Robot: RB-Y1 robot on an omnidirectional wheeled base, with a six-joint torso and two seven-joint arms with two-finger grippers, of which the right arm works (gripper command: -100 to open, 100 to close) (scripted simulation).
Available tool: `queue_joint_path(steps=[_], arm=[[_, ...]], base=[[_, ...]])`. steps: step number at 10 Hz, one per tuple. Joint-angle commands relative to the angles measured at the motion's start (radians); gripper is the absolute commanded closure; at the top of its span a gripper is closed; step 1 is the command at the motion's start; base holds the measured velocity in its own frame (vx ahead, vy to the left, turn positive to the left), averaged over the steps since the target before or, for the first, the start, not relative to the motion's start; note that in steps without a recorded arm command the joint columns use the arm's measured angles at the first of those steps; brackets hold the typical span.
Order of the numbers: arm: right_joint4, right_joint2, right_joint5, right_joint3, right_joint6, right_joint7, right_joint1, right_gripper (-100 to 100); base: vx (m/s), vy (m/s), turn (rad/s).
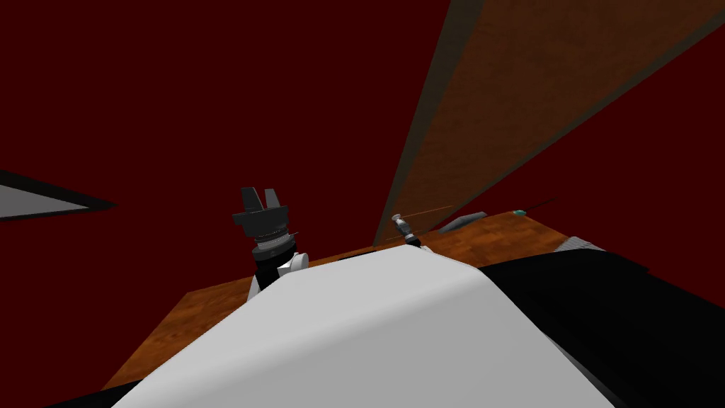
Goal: Pull the door open
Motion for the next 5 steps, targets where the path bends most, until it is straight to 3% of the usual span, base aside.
queue_joint_path(steps=[1,5], arm=[[0.002,0.0,-0.012,-0.001,-0.001,-0.031,-0.001,100],[0.002,0.001,-0.047,-0.001,0.008,-0.122,-0.004,100]], base=[[-0.059,-0.036,0.106],[-0.065,-0.035,0.127]])
